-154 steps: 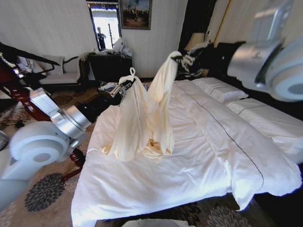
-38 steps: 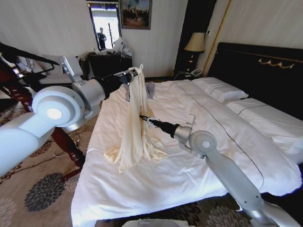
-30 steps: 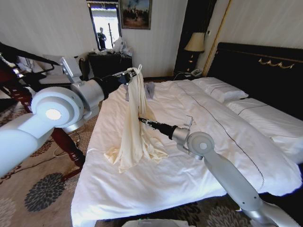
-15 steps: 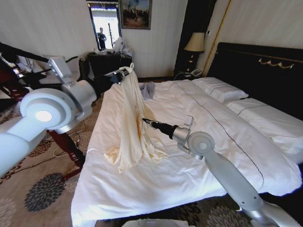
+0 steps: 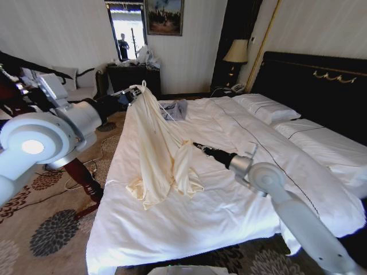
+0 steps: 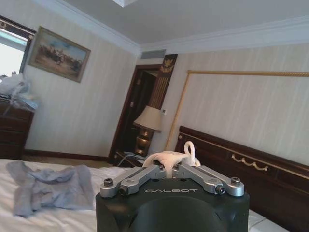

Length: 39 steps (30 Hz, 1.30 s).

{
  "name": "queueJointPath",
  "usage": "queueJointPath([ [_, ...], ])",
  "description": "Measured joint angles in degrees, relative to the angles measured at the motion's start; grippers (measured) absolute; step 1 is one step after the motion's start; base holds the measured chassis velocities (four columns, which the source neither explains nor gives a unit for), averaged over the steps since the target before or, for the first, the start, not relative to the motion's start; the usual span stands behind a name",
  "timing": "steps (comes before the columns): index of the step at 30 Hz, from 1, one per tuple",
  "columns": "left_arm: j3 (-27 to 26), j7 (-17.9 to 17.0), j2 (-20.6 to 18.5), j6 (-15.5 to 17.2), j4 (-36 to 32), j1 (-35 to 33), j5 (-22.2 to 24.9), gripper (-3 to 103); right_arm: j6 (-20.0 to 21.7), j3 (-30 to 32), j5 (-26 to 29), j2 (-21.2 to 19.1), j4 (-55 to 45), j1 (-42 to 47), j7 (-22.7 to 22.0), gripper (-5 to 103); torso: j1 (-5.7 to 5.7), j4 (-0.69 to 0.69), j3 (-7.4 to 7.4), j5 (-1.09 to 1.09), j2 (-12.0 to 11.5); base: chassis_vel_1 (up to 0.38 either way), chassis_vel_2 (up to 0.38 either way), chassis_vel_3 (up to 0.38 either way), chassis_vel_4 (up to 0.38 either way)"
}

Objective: Pick up the clothes from the bed and hang them on the clothes hanger.

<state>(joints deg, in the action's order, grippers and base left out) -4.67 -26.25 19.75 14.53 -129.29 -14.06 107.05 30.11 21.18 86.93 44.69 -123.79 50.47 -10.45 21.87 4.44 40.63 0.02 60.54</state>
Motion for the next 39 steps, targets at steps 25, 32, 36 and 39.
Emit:
queueJointPath([
  [25,-10.45,0.26,-0.48,-1.39,-3.65,-18.11,-11.37,0,-1.1,10.43,10.65,-11.04,-5.7,-2.76,-4.2,0,0.01,0.01,0.0,-0.01,0.0,0.0,0.0,0.0,0.0],
  [32,-10.39,0.61,3.15,-1.52,0.48,-14.12,-13.73,0,-1.64,2.47,14.65,-13.9,-3.61,-19.99,-6.56,0,0.0,0.03,0.0,-0.04,0.0,0.0,0.0,0.0,0.0],
  [36,-7.22,2.27,5.55,-1.52,6.34,-6.89,-14.71,0,-1.63,-8.28,15.81,-12.31,1.52,-34.3,-8.36,0,0.01,0.02,0.01,-0.01,0.0,0.0,0.0,0.0,0.0],
  [39,-5.42,2.72,6.82,-1.5,9.43,-3.39,-15.44,0,-1.67,-14.19,16.01,-10.0,4.99,-41.23,-9.04,0,0.01,0.03,0.02,-0.01,-0.01,0.0,0.0,0.0,0.0],
])
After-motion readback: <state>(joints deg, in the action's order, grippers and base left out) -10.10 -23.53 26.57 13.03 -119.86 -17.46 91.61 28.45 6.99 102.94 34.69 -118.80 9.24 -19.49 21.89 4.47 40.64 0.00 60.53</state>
